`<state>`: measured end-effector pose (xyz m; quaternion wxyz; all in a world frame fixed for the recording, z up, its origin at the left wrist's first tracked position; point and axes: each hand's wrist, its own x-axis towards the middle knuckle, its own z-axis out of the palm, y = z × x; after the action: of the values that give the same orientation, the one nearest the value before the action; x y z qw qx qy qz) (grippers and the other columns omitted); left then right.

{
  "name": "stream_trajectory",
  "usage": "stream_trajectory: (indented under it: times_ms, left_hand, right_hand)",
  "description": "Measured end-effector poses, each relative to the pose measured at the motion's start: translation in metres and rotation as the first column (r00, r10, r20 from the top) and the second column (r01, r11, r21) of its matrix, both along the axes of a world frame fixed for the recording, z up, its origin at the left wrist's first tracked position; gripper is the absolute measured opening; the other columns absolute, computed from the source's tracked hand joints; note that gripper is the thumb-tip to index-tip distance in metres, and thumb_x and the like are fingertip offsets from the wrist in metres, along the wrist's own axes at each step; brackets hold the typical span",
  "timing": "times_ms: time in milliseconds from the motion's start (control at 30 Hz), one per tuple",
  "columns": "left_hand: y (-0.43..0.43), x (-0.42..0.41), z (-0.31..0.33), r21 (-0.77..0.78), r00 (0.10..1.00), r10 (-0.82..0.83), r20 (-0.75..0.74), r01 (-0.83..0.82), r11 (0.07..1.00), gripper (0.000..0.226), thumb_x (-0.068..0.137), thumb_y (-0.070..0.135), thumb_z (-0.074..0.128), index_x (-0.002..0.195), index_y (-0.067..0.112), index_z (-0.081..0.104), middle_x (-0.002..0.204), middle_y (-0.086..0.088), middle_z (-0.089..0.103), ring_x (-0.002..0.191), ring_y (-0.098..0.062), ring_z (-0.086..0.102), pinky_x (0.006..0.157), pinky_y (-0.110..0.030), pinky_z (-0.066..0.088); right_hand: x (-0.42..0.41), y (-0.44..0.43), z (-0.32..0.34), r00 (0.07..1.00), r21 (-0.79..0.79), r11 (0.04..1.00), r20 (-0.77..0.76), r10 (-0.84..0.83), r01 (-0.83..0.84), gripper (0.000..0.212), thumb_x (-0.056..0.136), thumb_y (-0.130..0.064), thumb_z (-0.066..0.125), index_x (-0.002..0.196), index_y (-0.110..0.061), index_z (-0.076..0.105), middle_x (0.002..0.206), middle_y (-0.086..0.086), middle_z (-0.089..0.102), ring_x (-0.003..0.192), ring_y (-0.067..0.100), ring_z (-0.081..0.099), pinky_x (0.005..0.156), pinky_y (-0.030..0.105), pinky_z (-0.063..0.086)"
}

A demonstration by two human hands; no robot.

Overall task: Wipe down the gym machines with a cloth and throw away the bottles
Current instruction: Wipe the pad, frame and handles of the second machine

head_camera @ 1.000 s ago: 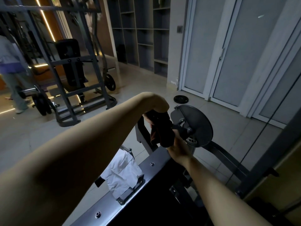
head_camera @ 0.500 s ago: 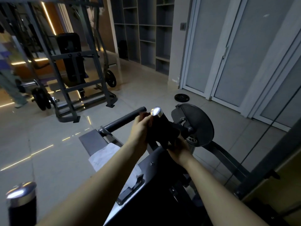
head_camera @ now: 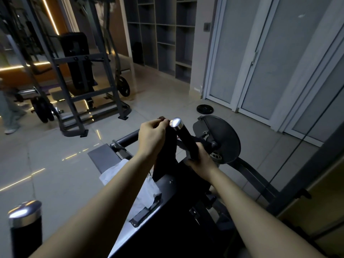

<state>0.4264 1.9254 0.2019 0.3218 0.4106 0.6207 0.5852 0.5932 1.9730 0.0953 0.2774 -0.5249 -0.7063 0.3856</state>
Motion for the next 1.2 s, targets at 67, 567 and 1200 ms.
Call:
stream_trajectory:
  times_ms: [67,567,1200]
  left_hand:
    - [-0.003,-0.002,0.006,0.040,0.995,-0.005,-0.104,0.009,0.999,0.023,0.089,0.032,0.065,0.085,0.013,0.076,0.078,-0.012,0.074,0.071,-0.025,0.069,0.071,-0.042,0.058]
    - [-0.024,0.011,0.077,0.109,0.875,-0.274,0.400,0.251,0.962,0.016,0.101,0.010,0.052,0.112,0.010,0.063,0.094,-0.008,0.071,0.082,-0.019,0.070,0.058,-0.024,0.056]
    - [0.035,-0.021,0.009,-0.105,0.969,-0.247,0.010,0.247,0.963,0.047,0.093,0.049,0.068,0.116,0.009,0.067,0.115,-0.013,0.071,0.103,-0.030,0.068,0.089,-0.038,0.055]
  right_hand:
    - [0.000,-0.009,0.009,0.992,0.091,0.991,-0.090,-0.087,0.095,0.050,0.080,-0.011,0.066,0.126,-0.024,0.050,0.123,-0.003,0.055,0.112,0.012,0.056,0.097,0.035,0.048]
    - [0.010,-0.078,0.085,0.899,-0.317,0.893,-0.400,0.181,-0.321,0.007,0.093,-0.017,0.066,0.100,-0.016,0.069,0.078,0.010,0.065,0.068,0.024,0.057,0.060,0.027,0.045]
    - [-0.004,-0.020,0.085,0.679,-0.250,0.929,-0.633,-0.370,0.273,0.026,0.097,-0.023,0.061,0.073,-0.016,0.062,0.076,0.009,0.066,0.072,0.025,0.063,0.060,0.033,0.053]
